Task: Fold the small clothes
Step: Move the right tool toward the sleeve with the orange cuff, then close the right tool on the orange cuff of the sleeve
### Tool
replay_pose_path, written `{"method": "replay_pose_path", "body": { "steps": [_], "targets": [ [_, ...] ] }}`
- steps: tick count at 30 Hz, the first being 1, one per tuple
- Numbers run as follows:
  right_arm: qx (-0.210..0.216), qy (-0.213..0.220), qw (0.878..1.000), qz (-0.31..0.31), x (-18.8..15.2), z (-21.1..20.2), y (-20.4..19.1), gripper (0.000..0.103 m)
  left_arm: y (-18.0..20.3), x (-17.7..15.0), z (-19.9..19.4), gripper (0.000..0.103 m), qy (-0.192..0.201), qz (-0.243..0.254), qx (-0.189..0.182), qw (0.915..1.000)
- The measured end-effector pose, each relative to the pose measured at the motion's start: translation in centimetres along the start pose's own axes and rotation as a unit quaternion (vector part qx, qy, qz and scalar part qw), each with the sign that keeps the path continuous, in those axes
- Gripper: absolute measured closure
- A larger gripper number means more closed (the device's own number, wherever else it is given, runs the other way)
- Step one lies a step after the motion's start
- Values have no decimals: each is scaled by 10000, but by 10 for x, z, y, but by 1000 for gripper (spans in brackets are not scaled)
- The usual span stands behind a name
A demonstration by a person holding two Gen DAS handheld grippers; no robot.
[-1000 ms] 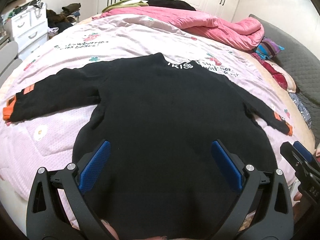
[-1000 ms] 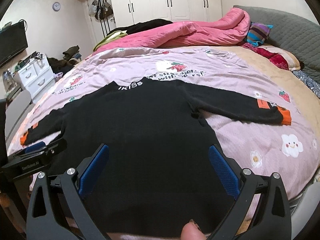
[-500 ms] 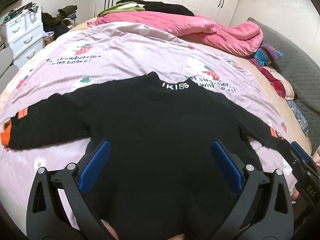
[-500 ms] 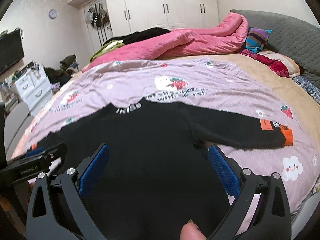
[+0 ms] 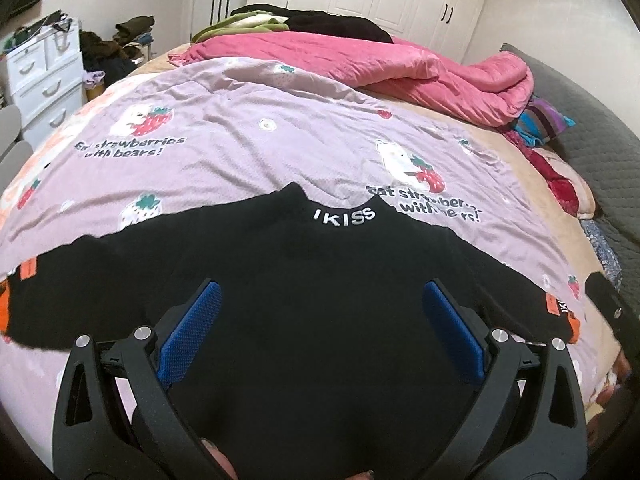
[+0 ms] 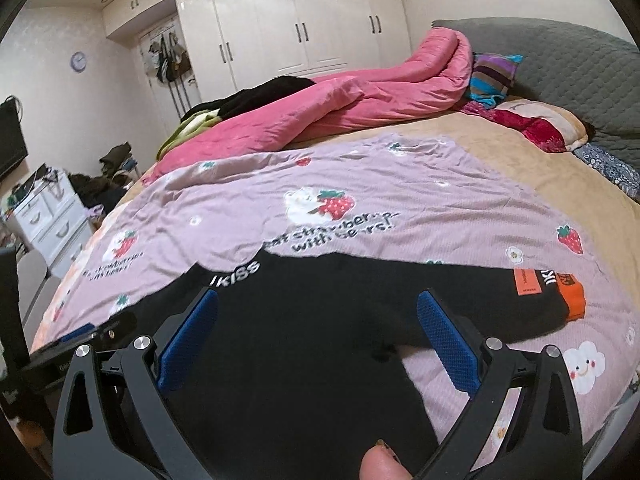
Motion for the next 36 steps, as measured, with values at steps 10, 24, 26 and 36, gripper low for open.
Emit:
{"method": "replay_pose_path", "body": {
  "steps": [10, 24, 26, 36],
  "targets": [
    [-461, -43, 9987, 217, 3, 33, 37, 4, 16, 3, 43, 8, -177, 306, -80, 9993],
    [-967, -368, 9924, 671, -20, 65, 92, 4, 31, -9, 82, 8, -412, 551, -217, 9974],
    [-1043, -398, 9908, 765, -23, 67, 101, 4, 33, -10, 85, 8, -419, 592, -230, 9971],
    [-1599, -550, 9763, 1352, -41, 75, 165, 4, 49, -29, 105, 8, -567, 877, -320, 9940]
  ]
}}
Point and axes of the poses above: each gripper's, at about its wrist camera, not at the fingertips, and z roughly the way its jaws point, y to its right, x to its top, the point moved 4 cm from there along z, roughly the way its jaws point, and after that the axes turned 3 degrees about -z, right-handed, at the moved point
